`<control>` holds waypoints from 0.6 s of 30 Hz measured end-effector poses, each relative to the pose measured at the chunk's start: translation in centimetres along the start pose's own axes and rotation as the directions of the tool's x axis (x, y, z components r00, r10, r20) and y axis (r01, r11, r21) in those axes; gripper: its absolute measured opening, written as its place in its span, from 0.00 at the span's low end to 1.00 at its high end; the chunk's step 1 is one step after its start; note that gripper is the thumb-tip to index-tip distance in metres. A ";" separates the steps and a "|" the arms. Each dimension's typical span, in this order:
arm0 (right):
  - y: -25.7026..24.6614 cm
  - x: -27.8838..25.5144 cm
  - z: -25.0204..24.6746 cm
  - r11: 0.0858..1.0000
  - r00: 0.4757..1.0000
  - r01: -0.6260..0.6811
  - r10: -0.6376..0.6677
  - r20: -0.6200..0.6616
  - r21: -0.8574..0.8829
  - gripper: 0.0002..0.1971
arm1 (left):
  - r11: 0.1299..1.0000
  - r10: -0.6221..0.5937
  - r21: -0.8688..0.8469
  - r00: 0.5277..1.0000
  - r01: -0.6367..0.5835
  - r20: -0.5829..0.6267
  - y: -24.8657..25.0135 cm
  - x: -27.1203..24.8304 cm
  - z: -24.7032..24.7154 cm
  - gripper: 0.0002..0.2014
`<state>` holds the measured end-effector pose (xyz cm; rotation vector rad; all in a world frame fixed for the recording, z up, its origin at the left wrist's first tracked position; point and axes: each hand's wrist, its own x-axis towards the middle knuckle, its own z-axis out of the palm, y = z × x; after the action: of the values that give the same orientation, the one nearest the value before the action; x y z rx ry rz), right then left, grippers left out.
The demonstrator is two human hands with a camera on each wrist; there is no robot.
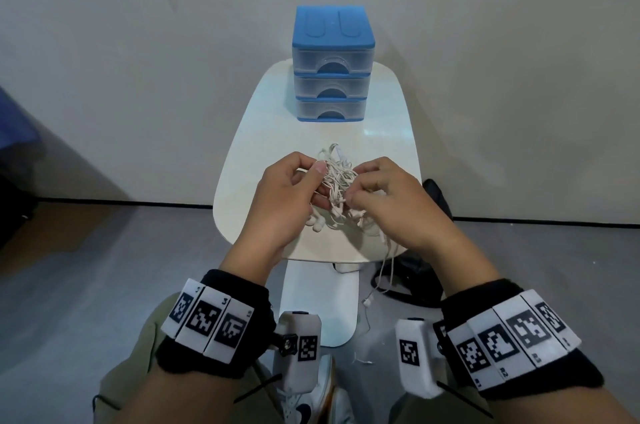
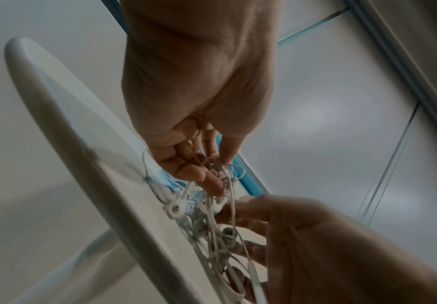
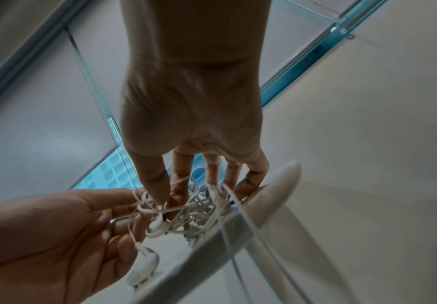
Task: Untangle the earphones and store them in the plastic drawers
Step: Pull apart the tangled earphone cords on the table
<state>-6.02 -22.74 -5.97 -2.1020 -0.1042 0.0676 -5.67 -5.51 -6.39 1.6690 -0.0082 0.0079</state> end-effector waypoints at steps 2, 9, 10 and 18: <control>-0.2 0.2 -0.1 0.995 0.999 -0.040 0.041 -0.008 0.092 0.10 | 1.000 0.004 -0.001 1.000 -0.004 0.002 0.0 -0.1 0.0 0.11; -0.4 0.3 0.1 0.999 1.000 0.011 -0.012 0.028 0.030 0.02 | 0.999 0.030 0.028 0.999 -0.030 -0.013 0.0 -0.1 -0.1 0.09; -0.3 0.3 0.2 0.999 1.000 0.016 -0.017 0.024 0.034 0.02 | 0.999 0.033 0.025 0.999 -0.033 -0.004 0.1 -0.1 -0.1 0.08; -0.7 0.2 -0.1 0.942 0.995 -0.066 0.089 -0.055 0.329 0.08 | 0.986 0.073 0.146 0.993 -0.086 0.094 -0.4 -0.3 -0.6 0.21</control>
<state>-5.83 -22.40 -5.29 -1.7734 0.0306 0.0555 -6.01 -4.91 -6.70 1.8175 -0.1447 -0.0050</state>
